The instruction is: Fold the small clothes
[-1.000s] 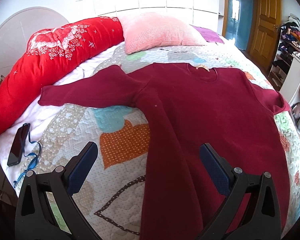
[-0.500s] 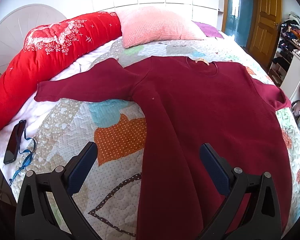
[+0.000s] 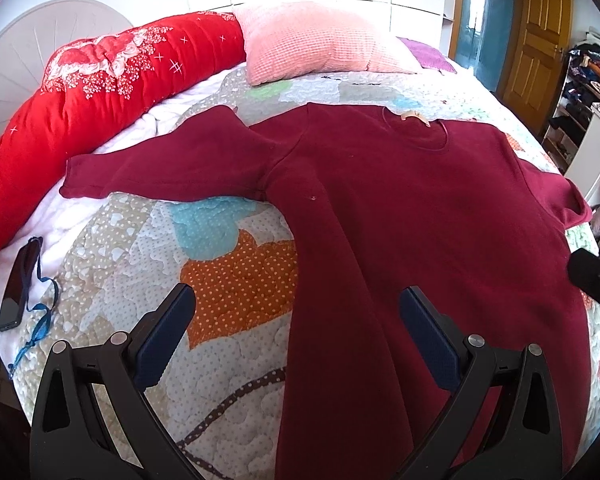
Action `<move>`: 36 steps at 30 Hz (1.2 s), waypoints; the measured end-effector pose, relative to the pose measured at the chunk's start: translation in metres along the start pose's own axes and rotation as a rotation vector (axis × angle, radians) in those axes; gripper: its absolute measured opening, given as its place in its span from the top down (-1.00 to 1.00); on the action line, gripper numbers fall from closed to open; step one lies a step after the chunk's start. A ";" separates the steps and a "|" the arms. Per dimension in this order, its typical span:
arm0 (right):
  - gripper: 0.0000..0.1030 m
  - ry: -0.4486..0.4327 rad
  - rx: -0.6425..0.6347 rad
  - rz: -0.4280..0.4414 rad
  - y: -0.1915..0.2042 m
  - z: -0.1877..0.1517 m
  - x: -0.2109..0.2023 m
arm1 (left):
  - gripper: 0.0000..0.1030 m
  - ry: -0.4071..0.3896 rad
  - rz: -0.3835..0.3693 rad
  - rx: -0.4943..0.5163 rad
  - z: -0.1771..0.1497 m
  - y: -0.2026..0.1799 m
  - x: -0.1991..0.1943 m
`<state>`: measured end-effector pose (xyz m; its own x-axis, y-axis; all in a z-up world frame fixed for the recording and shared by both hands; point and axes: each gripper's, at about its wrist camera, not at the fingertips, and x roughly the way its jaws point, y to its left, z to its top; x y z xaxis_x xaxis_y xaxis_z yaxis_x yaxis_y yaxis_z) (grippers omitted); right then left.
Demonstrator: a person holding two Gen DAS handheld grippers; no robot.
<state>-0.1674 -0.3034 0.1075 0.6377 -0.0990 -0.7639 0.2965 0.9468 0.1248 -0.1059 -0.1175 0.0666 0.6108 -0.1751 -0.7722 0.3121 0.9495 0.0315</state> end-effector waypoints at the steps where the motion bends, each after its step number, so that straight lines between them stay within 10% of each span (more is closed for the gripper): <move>1: -0.91 0.004 0.002 0.003 0.001 0.001 0.003 | -0.98 0.001 0.000 -0.002 0.001 0.001 0.002; 36: -0.87 0.048 -0.019 -0.015 0.030 0.014 0.079 | -0.98 0.011 0.031 -0.025 0.028 0.022 0.039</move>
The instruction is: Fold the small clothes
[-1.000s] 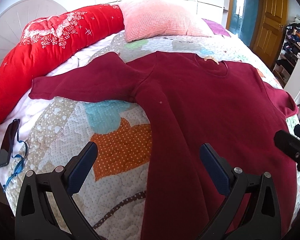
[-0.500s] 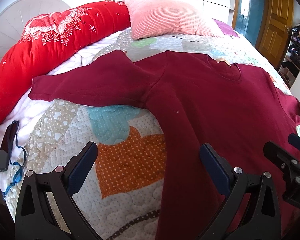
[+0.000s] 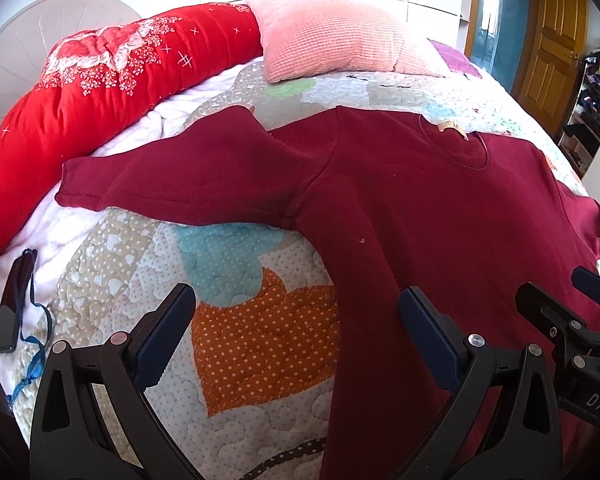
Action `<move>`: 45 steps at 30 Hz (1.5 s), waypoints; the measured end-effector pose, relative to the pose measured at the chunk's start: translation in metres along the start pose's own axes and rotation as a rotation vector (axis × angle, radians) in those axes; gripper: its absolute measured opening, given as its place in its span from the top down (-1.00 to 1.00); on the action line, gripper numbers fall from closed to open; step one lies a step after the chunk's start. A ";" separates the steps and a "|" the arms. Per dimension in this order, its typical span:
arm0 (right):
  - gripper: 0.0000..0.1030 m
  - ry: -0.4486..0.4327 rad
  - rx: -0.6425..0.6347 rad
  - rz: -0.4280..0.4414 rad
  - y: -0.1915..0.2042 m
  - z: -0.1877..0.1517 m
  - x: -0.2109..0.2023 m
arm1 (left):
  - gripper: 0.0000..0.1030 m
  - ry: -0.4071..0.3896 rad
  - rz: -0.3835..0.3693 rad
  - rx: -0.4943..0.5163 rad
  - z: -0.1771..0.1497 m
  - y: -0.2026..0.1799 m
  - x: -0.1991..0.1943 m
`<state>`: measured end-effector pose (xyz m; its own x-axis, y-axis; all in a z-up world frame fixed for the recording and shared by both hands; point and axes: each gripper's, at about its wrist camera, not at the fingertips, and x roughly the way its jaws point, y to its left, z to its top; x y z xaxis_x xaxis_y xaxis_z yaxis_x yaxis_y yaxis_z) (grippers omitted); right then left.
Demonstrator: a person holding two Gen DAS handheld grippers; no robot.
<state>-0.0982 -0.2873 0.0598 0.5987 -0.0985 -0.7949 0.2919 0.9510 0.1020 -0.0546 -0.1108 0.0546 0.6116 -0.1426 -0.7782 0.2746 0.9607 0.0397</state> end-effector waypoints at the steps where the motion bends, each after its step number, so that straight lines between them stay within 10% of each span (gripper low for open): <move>1: -0.87 0.001 0.004 -0.002 -0.001 0.000 0.000 | -0.98 0.001 -0.002 0.000 0.000 0.000 0.000; 11: -0.87 0.014 0.012 0.027 0.008 0.002 0.012 | -0.98 0.022 -0.042 -0.148 0.027 0.071 0.010; 20: -0.87 0.027 -0.012 0.091 0.029 0.008 0.015 | -0.98 0.028 0.202 -0.463 0.067 0.239 0.059; 26: -0.87 0.054 -0.027 0.116 0.041 0.011 0.022 | -0.69 0.096 0.221 -0.667 0.071 0.302 0.110; 31: -0.87 0.073 -0.045 0.124 0.046 0.011 0.028 | -0.23 0.068 0.263 -0.639 0.079 0.306 0.141; 33: -0.87 0.078 -0.043 0.123 0.045 0.011 0.029 | 0.73 0.018 0.204 -0.656 0.080 0.308 0.143; 34: -0.87 0.077 -0.042 0.120 0.044 0.011 0.028 | 0.82 0.019 0.167 -0.677 0.082 0.311 0.142; 45: -0.87 0.029 0.055 0.091 -0.003 0.010 0.009 | 0.87 -0.284 -0.203 -0.300 0.155 0.133 -0.029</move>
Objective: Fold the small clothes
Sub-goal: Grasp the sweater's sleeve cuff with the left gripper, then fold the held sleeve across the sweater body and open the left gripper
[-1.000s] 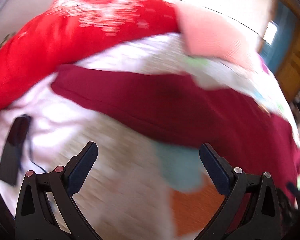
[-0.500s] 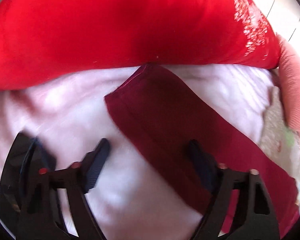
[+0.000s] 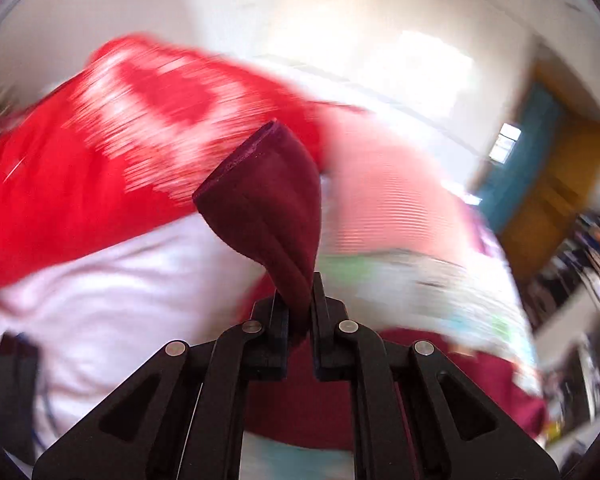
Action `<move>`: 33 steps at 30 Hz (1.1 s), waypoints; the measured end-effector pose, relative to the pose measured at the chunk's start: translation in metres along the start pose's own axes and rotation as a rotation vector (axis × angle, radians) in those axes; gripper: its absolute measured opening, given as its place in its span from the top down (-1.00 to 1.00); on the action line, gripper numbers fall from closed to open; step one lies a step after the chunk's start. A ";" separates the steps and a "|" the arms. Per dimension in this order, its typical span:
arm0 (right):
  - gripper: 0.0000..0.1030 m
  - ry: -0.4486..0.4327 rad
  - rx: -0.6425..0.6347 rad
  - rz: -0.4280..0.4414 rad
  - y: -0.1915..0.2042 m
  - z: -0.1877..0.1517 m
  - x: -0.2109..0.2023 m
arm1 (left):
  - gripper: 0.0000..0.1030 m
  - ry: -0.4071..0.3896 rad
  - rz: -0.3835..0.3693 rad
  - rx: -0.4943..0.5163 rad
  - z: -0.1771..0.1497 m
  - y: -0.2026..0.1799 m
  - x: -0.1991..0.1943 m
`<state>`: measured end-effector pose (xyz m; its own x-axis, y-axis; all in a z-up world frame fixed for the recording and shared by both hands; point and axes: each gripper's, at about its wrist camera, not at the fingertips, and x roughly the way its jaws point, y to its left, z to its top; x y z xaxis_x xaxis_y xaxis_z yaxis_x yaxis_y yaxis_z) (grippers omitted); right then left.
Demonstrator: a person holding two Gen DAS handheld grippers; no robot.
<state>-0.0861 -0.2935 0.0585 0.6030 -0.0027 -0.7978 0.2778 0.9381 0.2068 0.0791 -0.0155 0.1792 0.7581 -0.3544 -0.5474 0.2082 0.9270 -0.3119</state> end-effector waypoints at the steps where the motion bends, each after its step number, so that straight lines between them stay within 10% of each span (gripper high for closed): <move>1: -0.87 -0.014 0.015 -0.007 -0.008 0.000 -0.007 | 0.87 -0.001 -0.037 0.034 -0.002 -0.023 -0.006; 8: -0.87 -0.070 0.096 -0.106 -0.065 -0.008 -0.044 | 0.88 0.175 -0.278 0.192 -0.082 -0.189 0.032; 15: -0.87 -0.076 0.172 -0.202 -0.117 -0.015 -0.063 | 0.87 0.373 -0.264 0.340 -0.166 -0.261 0.099; 20: -0.87 -0.087 0.228 -0.182 -0.132 -0.007 -0.060 | 0.63 0.370 -0.316 0.337 -0.151 -0.236 0.062; 23: -0.87 -0.097 0.228 -0.145 -0.128 0.010 -0.050 | -0.36 0.260 -0.284 0.347 -0.129 -0.207 0.024; 27: -0.87 -0.128 0.192 -0.117 -0.116 0.032 -0.038 | -0.42 0.130 -0.127 0.367 -0.116 -0.157 0.004; 33: -0.87 -0.067 0.150 -0.185 -0.111 0.046 0.001 | -0.42 0.180 0.047 0.250 -0.116 -0.078 0.020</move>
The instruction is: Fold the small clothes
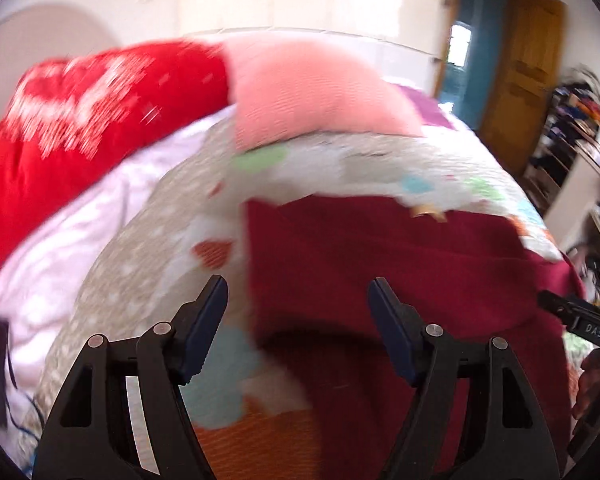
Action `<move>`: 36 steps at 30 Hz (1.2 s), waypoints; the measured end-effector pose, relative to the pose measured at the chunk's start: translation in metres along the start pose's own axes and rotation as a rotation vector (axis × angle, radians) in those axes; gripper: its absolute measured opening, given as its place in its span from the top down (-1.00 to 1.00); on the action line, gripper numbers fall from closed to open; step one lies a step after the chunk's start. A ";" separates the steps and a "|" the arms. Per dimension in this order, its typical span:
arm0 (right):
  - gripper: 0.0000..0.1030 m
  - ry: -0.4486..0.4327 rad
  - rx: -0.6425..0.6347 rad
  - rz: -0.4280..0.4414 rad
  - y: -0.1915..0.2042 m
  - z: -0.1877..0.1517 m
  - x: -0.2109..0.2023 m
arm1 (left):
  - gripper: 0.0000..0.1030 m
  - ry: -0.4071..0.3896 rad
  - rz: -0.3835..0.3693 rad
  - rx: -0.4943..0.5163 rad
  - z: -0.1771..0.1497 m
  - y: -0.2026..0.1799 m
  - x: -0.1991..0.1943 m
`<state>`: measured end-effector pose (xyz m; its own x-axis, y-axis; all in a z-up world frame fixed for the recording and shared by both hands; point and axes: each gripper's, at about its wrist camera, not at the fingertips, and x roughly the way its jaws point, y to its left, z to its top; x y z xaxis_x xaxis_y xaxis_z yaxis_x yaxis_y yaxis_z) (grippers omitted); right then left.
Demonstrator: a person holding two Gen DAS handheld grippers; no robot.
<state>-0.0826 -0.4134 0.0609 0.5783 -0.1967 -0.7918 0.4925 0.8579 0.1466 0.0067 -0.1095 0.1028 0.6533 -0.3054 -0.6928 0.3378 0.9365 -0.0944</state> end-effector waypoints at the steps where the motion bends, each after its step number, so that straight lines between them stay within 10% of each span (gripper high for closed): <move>1: -0.87 -0.009 0.005 -0.022 -0.001 0.001 0.005 | -0.42 0.005 0.005 -0.027 -0.003 0.011 0.000; 3: -0.72 -0.036 -0.017 -0.063 -0.001 0.002 0.010 | -0.42 0.015 0.019 -0.054 -0.008 0.022 0.000; 6: 0.58 -0.012 -0.074 -0.084 0.001 0.009 0.031 | -0.42 0.022 0.024 -0.077 -0.009 0.026 0.003; 9: 0.91 -0.007 -0.121 -0.065 0.004 0.014 0.039 | -0.42 0.021 0.033 -0.081 -0.008 0.026 0.004; 13: 0.93 -0.119 -0.150 -0.030 0.005 0.028 0.000 | -0.42 -0.006 0.026 -0.099 -0.001 0.024 0.006; 20: 0.95 -0.160 -0.157 -0.240 -0.011 0.054 0.009 | -0.42 0.030 0.002 -0.046 0.001 -0.008 0.026; 23: 0.92 -0.088 -0.080 -0.063 -0.024 0.050 0.010 | -0.42 0.020 0.002 -0.041 -0.001 -0.007 0.024; 27: -0.35 -0.077 -0.099 -0.043 -0.023 0.037 0.006 | -0.42 0.045 -0.031 -0.054 -0.006 -0.002 0.020; 33: 0.05 -0.039 -0.138 0.000 -0.015 0.025 0.024 | -0.42 0.074 -0.084 -0.039 -0.024 -0.008 0.006; 36: 0.77 -0.003 -0.179 -0.016 -0.004 0.022 0.044 | -0.42 0.095 -0.072 -0.019 -0.033 -0.011 0.007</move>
<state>-0.0444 -0.4359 0.0384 0.5736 -0.2117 -0.7913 0.3777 0.9255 0.0262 -0.0143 -0.1163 0.0754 0.5602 -0.3550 -0.7484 0.3677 0.9162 -0.1593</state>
